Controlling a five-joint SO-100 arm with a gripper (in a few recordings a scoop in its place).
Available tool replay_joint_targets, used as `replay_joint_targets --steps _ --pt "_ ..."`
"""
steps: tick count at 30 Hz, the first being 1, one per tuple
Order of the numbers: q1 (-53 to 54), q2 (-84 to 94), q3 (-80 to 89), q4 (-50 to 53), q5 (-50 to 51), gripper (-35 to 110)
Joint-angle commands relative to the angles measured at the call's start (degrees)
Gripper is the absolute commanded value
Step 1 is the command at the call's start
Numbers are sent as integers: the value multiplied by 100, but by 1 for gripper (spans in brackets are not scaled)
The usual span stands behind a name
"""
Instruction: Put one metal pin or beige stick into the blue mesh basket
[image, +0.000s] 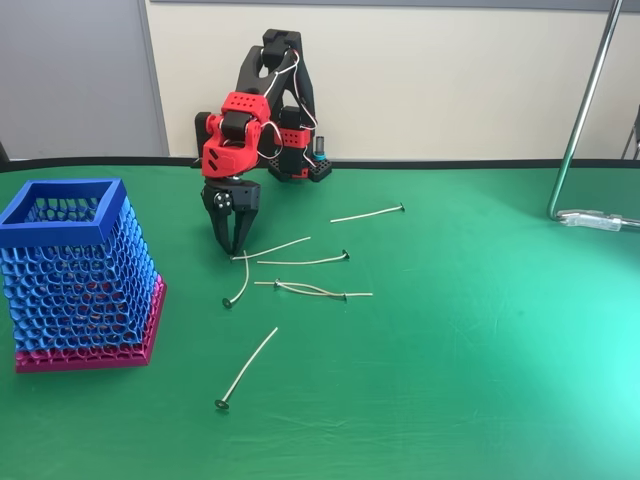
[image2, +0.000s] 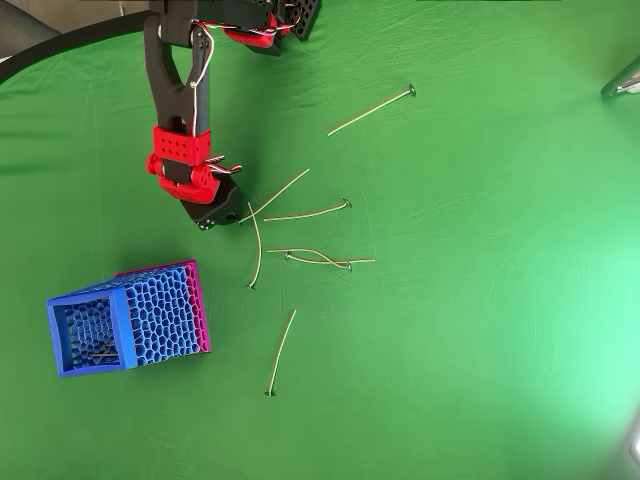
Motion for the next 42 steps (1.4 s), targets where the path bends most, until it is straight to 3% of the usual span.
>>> replay_joint_targets --steps 1,30,42 --pt "9 53 -220 -18 -53 6" --pt "-308 694 -580 1151 -97 1" --pt "-475 2101 -396 1292 -896 1"
